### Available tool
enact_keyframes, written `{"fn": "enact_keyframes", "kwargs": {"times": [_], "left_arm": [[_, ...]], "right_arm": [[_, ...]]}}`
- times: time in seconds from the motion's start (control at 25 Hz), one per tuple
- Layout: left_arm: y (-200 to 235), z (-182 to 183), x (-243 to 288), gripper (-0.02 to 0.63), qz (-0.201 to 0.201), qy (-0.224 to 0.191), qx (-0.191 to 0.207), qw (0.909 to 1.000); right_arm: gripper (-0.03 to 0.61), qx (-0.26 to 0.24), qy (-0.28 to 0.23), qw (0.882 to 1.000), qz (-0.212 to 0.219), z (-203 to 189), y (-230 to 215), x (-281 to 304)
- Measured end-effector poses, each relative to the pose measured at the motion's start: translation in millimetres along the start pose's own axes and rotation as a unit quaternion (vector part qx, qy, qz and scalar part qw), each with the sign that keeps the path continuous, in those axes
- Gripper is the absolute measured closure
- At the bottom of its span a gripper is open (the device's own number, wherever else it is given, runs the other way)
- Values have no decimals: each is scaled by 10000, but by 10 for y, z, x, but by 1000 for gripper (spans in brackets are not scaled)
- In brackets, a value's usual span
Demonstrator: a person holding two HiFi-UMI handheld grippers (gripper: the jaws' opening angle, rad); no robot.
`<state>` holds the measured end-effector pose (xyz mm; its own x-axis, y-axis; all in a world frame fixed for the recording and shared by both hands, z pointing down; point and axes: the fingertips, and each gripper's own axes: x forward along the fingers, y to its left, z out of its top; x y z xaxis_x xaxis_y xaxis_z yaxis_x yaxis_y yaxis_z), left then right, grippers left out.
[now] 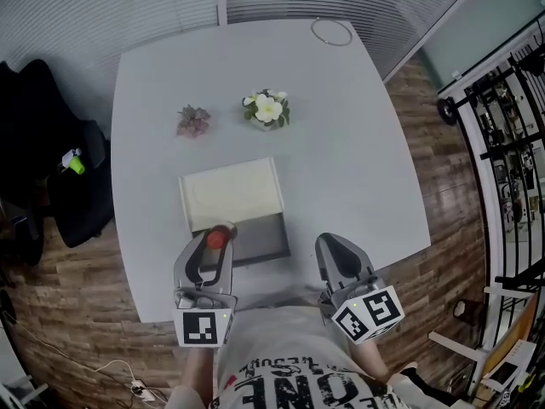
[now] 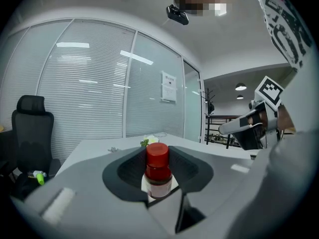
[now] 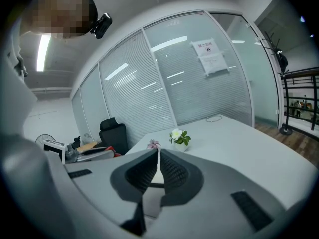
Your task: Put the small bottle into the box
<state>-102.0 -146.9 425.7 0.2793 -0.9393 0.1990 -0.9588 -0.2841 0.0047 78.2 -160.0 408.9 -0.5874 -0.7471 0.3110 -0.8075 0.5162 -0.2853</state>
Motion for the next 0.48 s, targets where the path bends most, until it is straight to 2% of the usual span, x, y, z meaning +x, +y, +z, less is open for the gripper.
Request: {"fn": "enact_keyframes", "kwargs": {"times": [0.12,0.32,0.48], "left_arm": [[-45,-108,3,471,-66,231,-169,9996],[-89,-165,51,471,-159,75,4,9998],[-166,-337,61,471,-228,417,-149,9988]], "right_arm": [[552,6,17,10000,-37,-12,0,-14],[552,11,37,9999,-95,-24,-5,-36],[552,18,60,9999,-136,-45,-16,-45]]}}
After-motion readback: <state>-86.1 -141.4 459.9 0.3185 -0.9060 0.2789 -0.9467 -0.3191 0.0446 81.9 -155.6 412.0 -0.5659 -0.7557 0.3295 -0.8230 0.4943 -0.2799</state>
